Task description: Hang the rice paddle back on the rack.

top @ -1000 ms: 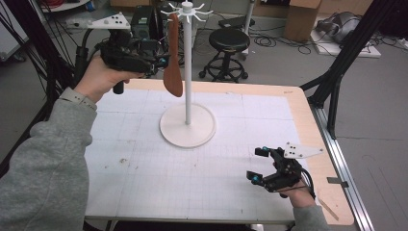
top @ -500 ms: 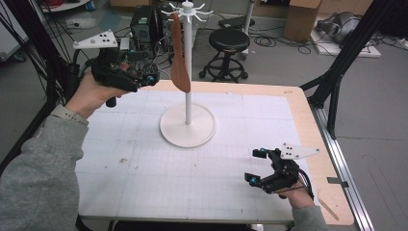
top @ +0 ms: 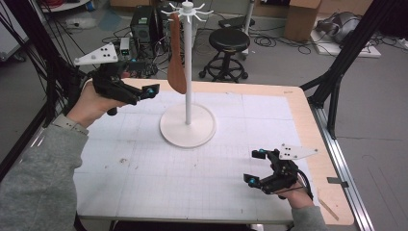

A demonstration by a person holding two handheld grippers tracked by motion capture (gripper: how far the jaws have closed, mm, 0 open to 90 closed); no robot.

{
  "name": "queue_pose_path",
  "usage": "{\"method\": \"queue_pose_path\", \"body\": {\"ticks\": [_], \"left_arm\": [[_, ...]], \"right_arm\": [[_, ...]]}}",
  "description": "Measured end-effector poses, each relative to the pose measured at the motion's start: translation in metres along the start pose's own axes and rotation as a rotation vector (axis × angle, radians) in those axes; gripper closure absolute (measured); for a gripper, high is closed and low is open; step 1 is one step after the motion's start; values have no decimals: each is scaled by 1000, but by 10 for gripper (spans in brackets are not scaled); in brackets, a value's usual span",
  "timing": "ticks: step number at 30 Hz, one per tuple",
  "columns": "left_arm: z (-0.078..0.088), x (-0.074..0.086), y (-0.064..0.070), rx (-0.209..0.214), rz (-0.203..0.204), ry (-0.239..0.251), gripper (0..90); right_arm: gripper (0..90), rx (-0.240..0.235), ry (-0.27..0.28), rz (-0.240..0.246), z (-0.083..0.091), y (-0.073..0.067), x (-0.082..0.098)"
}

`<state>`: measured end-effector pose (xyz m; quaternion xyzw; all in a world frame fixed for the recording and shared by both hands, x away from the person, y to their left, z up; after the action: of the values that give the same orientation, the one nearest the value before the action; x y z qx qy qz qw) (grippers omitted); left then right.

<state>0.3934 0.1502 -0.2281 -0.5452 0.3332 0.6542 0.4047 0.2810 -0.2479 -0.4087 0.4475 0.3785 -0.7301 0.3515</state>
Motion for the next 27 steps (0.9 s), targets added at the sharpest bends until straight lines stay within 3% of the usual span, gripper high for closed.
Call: {"method": "queue_pose_path", "body": {"ticks": [12, 19, 23, 27], "left_arm": [[16, 27, 2, 12, 18, 17, 17], [26, 45, 8, -7, 0, 3, 17], [29, 58, 12, -35, -3, -9, 17], [32, 71, 17, -36, -3, -4, 17]], "right_arm": [[9, -2, -5, 9, -3, -1, 0], [9, -1, 1, 11, -4, -1, -2], [9, 18, 4, 17, -4, 1, -3], [9, 37, 22, 12, -2, 2, -4]]}}
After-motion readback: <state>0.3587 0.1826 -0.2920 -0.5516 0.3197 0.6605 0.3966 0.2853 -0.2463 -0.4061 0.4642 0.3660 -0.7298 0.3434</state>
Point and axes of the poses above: each handheld gripper's, and its own axes: z roughly backward along the jaws, x roughly out of its underside, y roughly to its right, the point moved 4 cm from there along -z, roughly forward along the jaws, and after that the axes turned 3 degrees about x, right-handed, at the moved point
